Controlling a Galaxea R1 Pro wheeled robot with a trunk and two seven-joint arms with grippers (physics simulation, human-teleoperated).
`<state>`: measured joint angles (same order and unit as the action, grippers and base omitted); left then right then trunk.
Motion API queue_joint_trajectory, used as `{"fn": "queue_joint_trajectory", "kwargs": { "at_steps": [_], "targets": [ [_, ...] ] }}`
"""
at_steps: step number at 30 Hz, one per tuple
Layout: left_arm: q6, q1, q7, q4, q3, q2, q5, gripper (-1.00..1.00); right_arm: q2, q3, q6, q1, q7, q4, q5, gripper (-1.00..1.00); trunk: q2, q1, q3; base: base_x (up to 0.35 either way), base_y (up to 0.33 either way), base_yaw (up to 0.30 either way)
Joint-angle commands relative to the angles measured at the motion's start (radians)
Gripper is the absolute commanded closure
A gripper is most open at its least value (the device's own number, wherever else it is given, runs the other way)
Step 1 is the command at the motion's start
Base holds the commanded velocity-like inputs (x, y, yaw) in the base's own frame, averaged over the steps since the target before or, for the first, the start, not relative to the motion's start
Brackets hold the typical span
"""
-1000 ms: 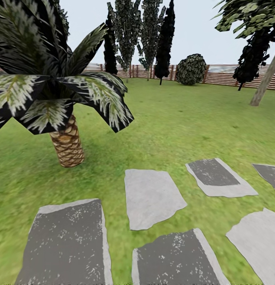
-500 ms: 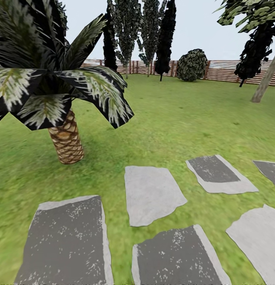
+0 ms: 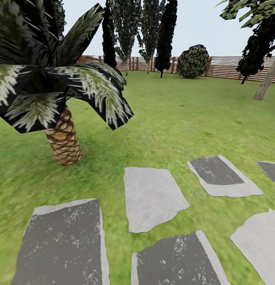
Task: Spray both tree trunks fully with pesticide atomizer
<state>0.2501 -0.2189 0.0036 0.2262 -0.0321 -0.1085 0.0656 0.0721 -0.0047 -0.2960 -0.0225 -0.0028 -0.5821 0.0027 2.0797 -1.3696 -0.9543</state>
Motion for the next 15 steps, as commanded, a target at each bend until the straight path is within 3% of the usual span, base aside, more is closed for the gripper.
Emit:
{"fn": "queue_joint_trajectory", "kwargs": {
  "at_steps": [1,15],
  "targets": [
    [0.003,0.000,-0.001,-0.001,0.000,0.000,0.007,-1.00,0.000,0.000,-0.003,0.000,0.000,0.001,0.000,-1.00,0.000,0.000,-0.001,0.318,-0.087,0.000],
    [0.003,0.000,-0.001,-0.001,0.001,0.001,0.007,-1.00,0.000,0.000,-0.005,0.000,0.000,0.001,0.000,-1.00,0.000,0.000,0.010,0.255,-0.186,0.000]
  ]
}}
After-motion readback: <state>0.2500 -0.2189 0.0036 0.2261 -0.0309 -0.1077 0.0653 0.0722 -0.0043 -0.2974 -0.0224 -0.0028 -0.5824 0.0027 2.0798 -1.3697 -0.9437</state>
